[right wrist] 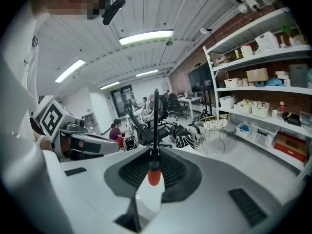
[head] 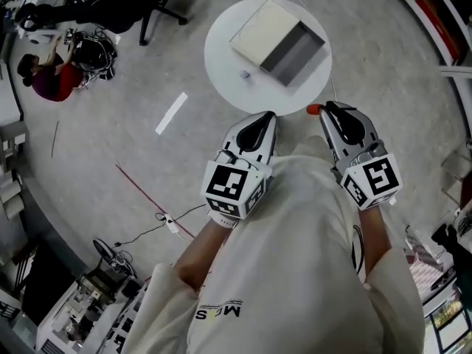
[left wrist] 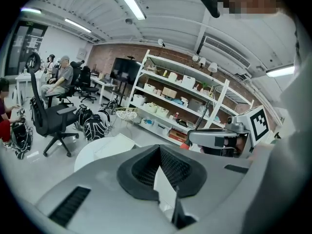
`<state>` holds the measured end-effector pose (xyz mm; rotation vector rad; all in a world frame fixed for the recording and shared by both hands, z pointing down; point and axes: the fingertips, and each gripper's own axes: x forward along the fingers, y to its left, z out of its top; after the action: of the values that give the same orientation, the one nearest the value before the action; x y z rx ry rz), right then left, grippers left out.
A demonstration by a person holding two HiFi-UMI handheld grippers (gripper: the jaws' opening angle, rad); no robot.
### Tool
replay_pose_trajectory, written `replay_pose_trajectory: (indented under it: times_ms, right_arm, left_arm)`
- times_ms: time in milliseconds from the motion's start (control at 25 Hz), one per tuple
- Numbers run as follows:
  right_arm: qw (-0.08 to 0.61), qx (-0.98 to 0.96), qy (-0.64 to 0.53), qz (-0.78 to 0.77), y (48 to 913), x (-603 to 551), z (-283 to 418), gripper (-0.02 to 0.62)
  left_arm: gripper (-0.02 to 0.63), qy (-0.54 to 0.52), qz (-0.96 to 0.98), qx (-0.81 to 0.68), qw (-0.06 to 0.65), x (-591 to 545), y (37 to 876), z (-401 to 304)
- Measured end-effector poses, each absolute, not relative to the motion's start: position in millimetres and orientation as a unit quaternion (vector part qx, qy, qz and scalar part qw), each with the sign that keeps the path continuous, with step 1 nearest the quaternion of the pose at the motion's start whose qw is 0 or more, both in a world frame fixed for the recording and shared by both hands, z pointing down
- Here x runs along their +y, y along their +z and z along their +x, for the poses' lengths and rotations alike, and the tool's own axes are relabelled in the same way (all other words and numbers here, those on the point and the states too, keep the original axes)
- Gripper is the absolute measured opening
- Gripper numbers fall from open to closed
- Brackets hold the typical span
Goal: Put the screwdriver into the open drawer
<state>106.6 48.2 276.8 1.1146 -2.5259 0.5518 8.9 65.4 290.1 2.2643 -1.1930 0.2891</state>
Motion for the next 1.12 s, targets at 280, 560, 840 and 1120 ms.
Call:
replay_pose_trajectory:
  times_ms: [280,560,840,1120]
  right_arm:
    - [0.171,-0.88,0.199,0.396,291.1,-4.4,89.1,0.112]
    - [0.178,-0.877,0.214,0.392,315.6,-16.7,89.2,0.112]
    - [0.186,-0.866,0.237,0.4,341.8,-40.0,90.3,0.112]
    - [0.212,-0.858,0.25,0.396,382.3,-78.1,86.3,0.112]
  left_arm:
    - [0.011,0.114,0.845,-0.439,0.282,16.6,296.9,-10.8]
    - [0.011,0.127,0.846,-0.432,0.285,1.2,312.3,-3.3]
    - [0.011,0.14,0.839,-0.44,0.287,-21.5,326.9,-4.4]
    - [0.011,0.158,0.838,-0.44,0.282,-53.3,352.1,-8.8]
